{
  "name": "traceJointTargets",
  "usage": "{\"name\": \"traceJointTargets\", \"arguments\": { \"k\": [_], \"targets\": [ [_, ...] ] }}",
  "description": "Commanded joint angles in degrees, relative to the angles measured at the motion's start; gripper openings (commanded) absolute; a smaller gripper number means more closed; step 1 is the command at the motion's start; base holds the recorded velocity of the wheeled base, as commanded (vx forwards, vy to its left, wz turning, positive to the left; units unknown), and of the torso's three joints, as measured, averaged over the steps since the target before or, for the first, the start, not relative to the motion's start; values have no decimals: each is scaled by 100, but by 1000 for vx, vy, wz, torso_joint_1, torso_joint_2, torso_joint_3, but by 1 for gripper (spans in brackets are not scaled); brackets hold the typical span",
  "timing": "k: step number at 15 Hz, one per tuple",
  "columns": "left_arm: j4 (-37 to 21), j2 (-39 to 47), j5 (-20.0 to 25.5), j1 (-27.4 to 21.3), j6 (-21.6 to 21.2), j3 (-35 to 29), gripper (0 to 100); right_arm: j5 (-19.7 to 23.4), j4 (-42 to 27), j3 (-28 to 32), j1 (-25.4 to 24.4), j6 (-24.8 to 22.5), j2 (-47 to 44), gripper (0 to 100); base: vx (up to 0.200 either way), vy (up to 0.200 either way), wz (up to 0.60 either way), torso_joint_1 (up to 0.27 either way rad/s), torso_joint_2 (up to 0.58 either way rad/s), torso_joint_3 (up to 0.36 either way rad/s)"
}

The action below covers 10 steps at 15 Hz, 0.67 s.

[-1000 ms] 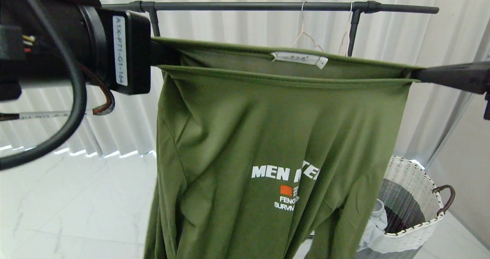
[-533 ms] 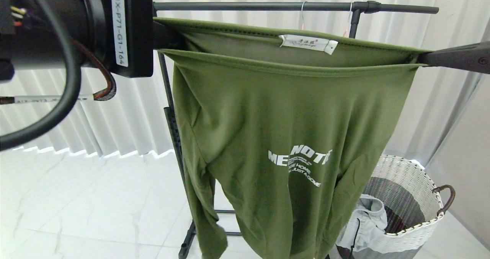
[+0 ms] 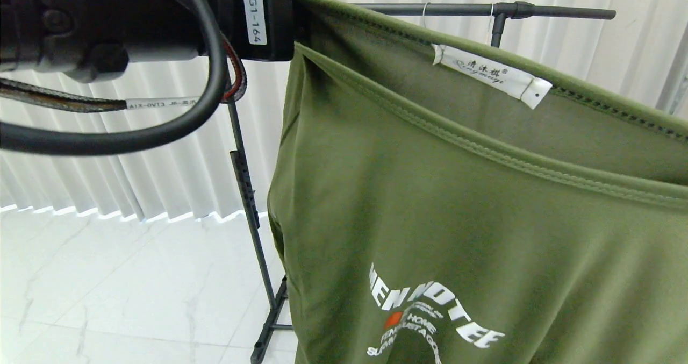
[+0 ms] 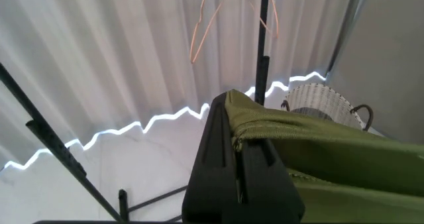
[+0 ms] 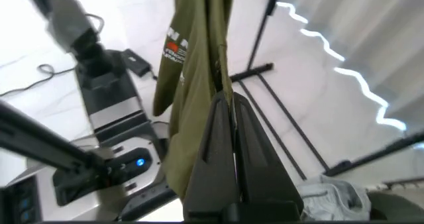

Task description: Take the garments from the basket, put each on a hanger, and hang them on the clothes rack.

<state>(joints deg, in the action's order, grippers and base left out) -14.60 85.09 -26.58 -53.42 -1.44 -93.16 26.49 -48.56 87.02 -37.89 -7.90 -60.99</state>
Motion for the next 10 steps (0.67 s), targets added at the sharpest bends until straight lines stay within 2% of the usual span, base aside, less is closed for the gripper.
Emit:
{"name": "traceJointTargets", "arguments": {
  "k": [1, 3, 5, 6, 8, 9, 10],
  "targets": [
    [-7, 60, -6, -2, 65, 8, 0, 5, -14, -9, -228, -1, 114, 0, 0, 0, 0, 0, 0, 0],
    [-69, 16, -14, -2, 100, 17, 0, -258, -5, -9, -228, -10, 96, 0, 0, 0, 0, 0, 0, 0],
    [-763, -247, -14, -11, 258, 0, 0, -1137, 101, -18, -219, -10, -27, 0, 0, 0, 0, 0, 0, 0],
    [-1229, -449, -6, -46, 399, 8, 0, -1436, 259, -71, -219, -10, -115, 0, 0, 0, 0, 0, 0, 0],
    [-2134, -827, -6, -283, 759, 8, 0, -1682, 1050, -361, -219, -10, -317, 0, 0, 0, 0, 0, 0, 0],
    [-2328, -924, -6, -362, 856, 8, 0, -1691, 1322, -458, -219, -10, -387, 0, 0, 0, 0, 0, 0, 0],
    [-2741, -1144, 12, -775, 1075, 8, 0, -1682, 1981, -651, -219, -10, -572, 0, 0, 0, 0, 0, 0, 0]
  ]
}}
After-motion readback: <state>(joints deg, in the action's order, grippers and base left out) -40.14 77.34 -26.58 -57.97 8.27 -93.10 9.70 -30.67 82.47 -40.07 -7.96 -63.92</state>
